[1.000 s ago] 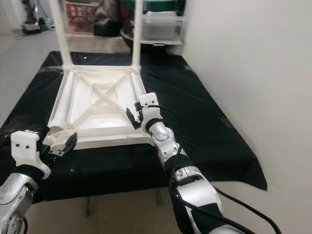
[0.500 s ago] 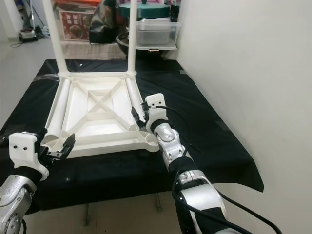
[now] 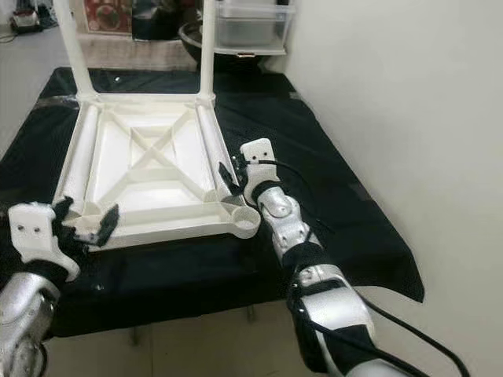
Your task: Building children table
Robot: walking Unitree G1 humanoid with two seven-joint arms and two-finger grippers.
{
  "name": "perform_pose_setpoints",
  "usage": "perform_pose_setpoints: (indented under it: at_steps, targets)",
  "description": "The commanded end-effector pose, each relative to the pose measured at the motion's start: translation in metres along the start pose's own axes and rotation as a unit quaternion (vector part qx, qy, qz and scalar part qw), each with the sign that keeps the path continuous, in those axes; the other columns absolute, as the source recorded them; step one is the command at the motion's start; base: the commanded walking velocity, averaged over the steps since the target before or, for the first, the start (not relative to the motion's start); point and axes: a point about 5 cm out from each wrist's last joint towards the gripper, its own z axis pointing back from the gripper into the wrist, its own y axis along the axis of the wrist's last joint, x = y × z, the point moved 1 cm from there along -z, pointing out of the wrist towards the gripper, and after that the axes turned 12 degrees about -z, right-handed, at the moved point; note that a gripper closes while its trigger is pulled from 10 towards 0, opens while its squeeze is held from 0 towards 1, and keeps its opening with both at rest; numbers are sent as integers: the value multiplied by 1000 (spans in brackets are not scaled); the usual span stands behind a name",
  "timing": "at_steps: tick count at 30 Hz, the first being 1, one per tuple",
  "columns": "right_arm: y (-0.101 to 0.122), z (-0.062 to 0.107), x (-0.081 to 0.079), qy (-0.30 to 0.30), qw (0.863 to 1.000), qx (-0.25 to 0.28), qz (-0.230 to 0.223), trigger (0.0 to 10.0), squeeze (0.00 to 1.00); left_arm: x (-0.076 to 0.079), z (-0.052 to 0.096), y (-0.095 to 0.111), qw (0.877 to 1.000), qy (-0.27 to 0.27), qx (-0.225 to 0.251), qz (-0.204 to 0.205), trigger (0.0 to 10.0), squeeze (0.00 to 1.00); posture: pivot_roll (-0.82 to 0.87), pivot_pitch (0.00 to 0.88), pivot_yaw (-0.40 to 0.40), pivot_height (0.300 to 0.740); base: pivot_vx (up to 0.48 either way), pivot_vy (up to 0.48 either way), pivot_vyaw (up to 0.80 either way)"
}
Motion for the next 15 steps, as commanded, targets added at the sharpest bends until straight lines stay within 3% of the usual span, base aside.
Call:
perform_pose_setpoints:
  at_steps: [1, 4, 5, 7, 9, 15]
  targets:
    - [0, 0, -2, -4, 1000, 3, -22, 10000, 0, 1, 2, 0, 1000, 4, 2, 1, 10000, 0, 140, 0, -123, 740, 0, 0, 800]
    - [-3, 1, -2, -5, 999, -8, -32, 10000, 0, 1, 1, 0, 1000, 3, 0, 0, 10000, 0, 140, 0, -123, 740, 0, 0, 0]
    - [-5, 2, -3, -1, 1000, -8, -5, 10000, 0, 1, 1, 0, 1000, 1, 0, 0, 10000, 0, 140, 0, -123, 740, 0, 0, 800]
    - [-7, 3, -3, -5, 1000, -8, -15, 10000, 0, 1, 1, 0, 1000, 0, 1, 1, 10000, 0, 140, 0, -122, 740, 289, 0, 800]
    - [-9, 5, -2, -11, 999, -5, -42, 10000, 0, 1, 1, 1, 1000, -3, 6, 1, 10000, 0, 137, 0, -122, 740, 368, 0, 0]
    - [-7, 6, 6, -30, 999, -3, -30, 10000, 0, 0, 2, 2, 1000, 4, 11, 3, 10000, 0, 138, 0, -124, 740, 214, 0, 0]
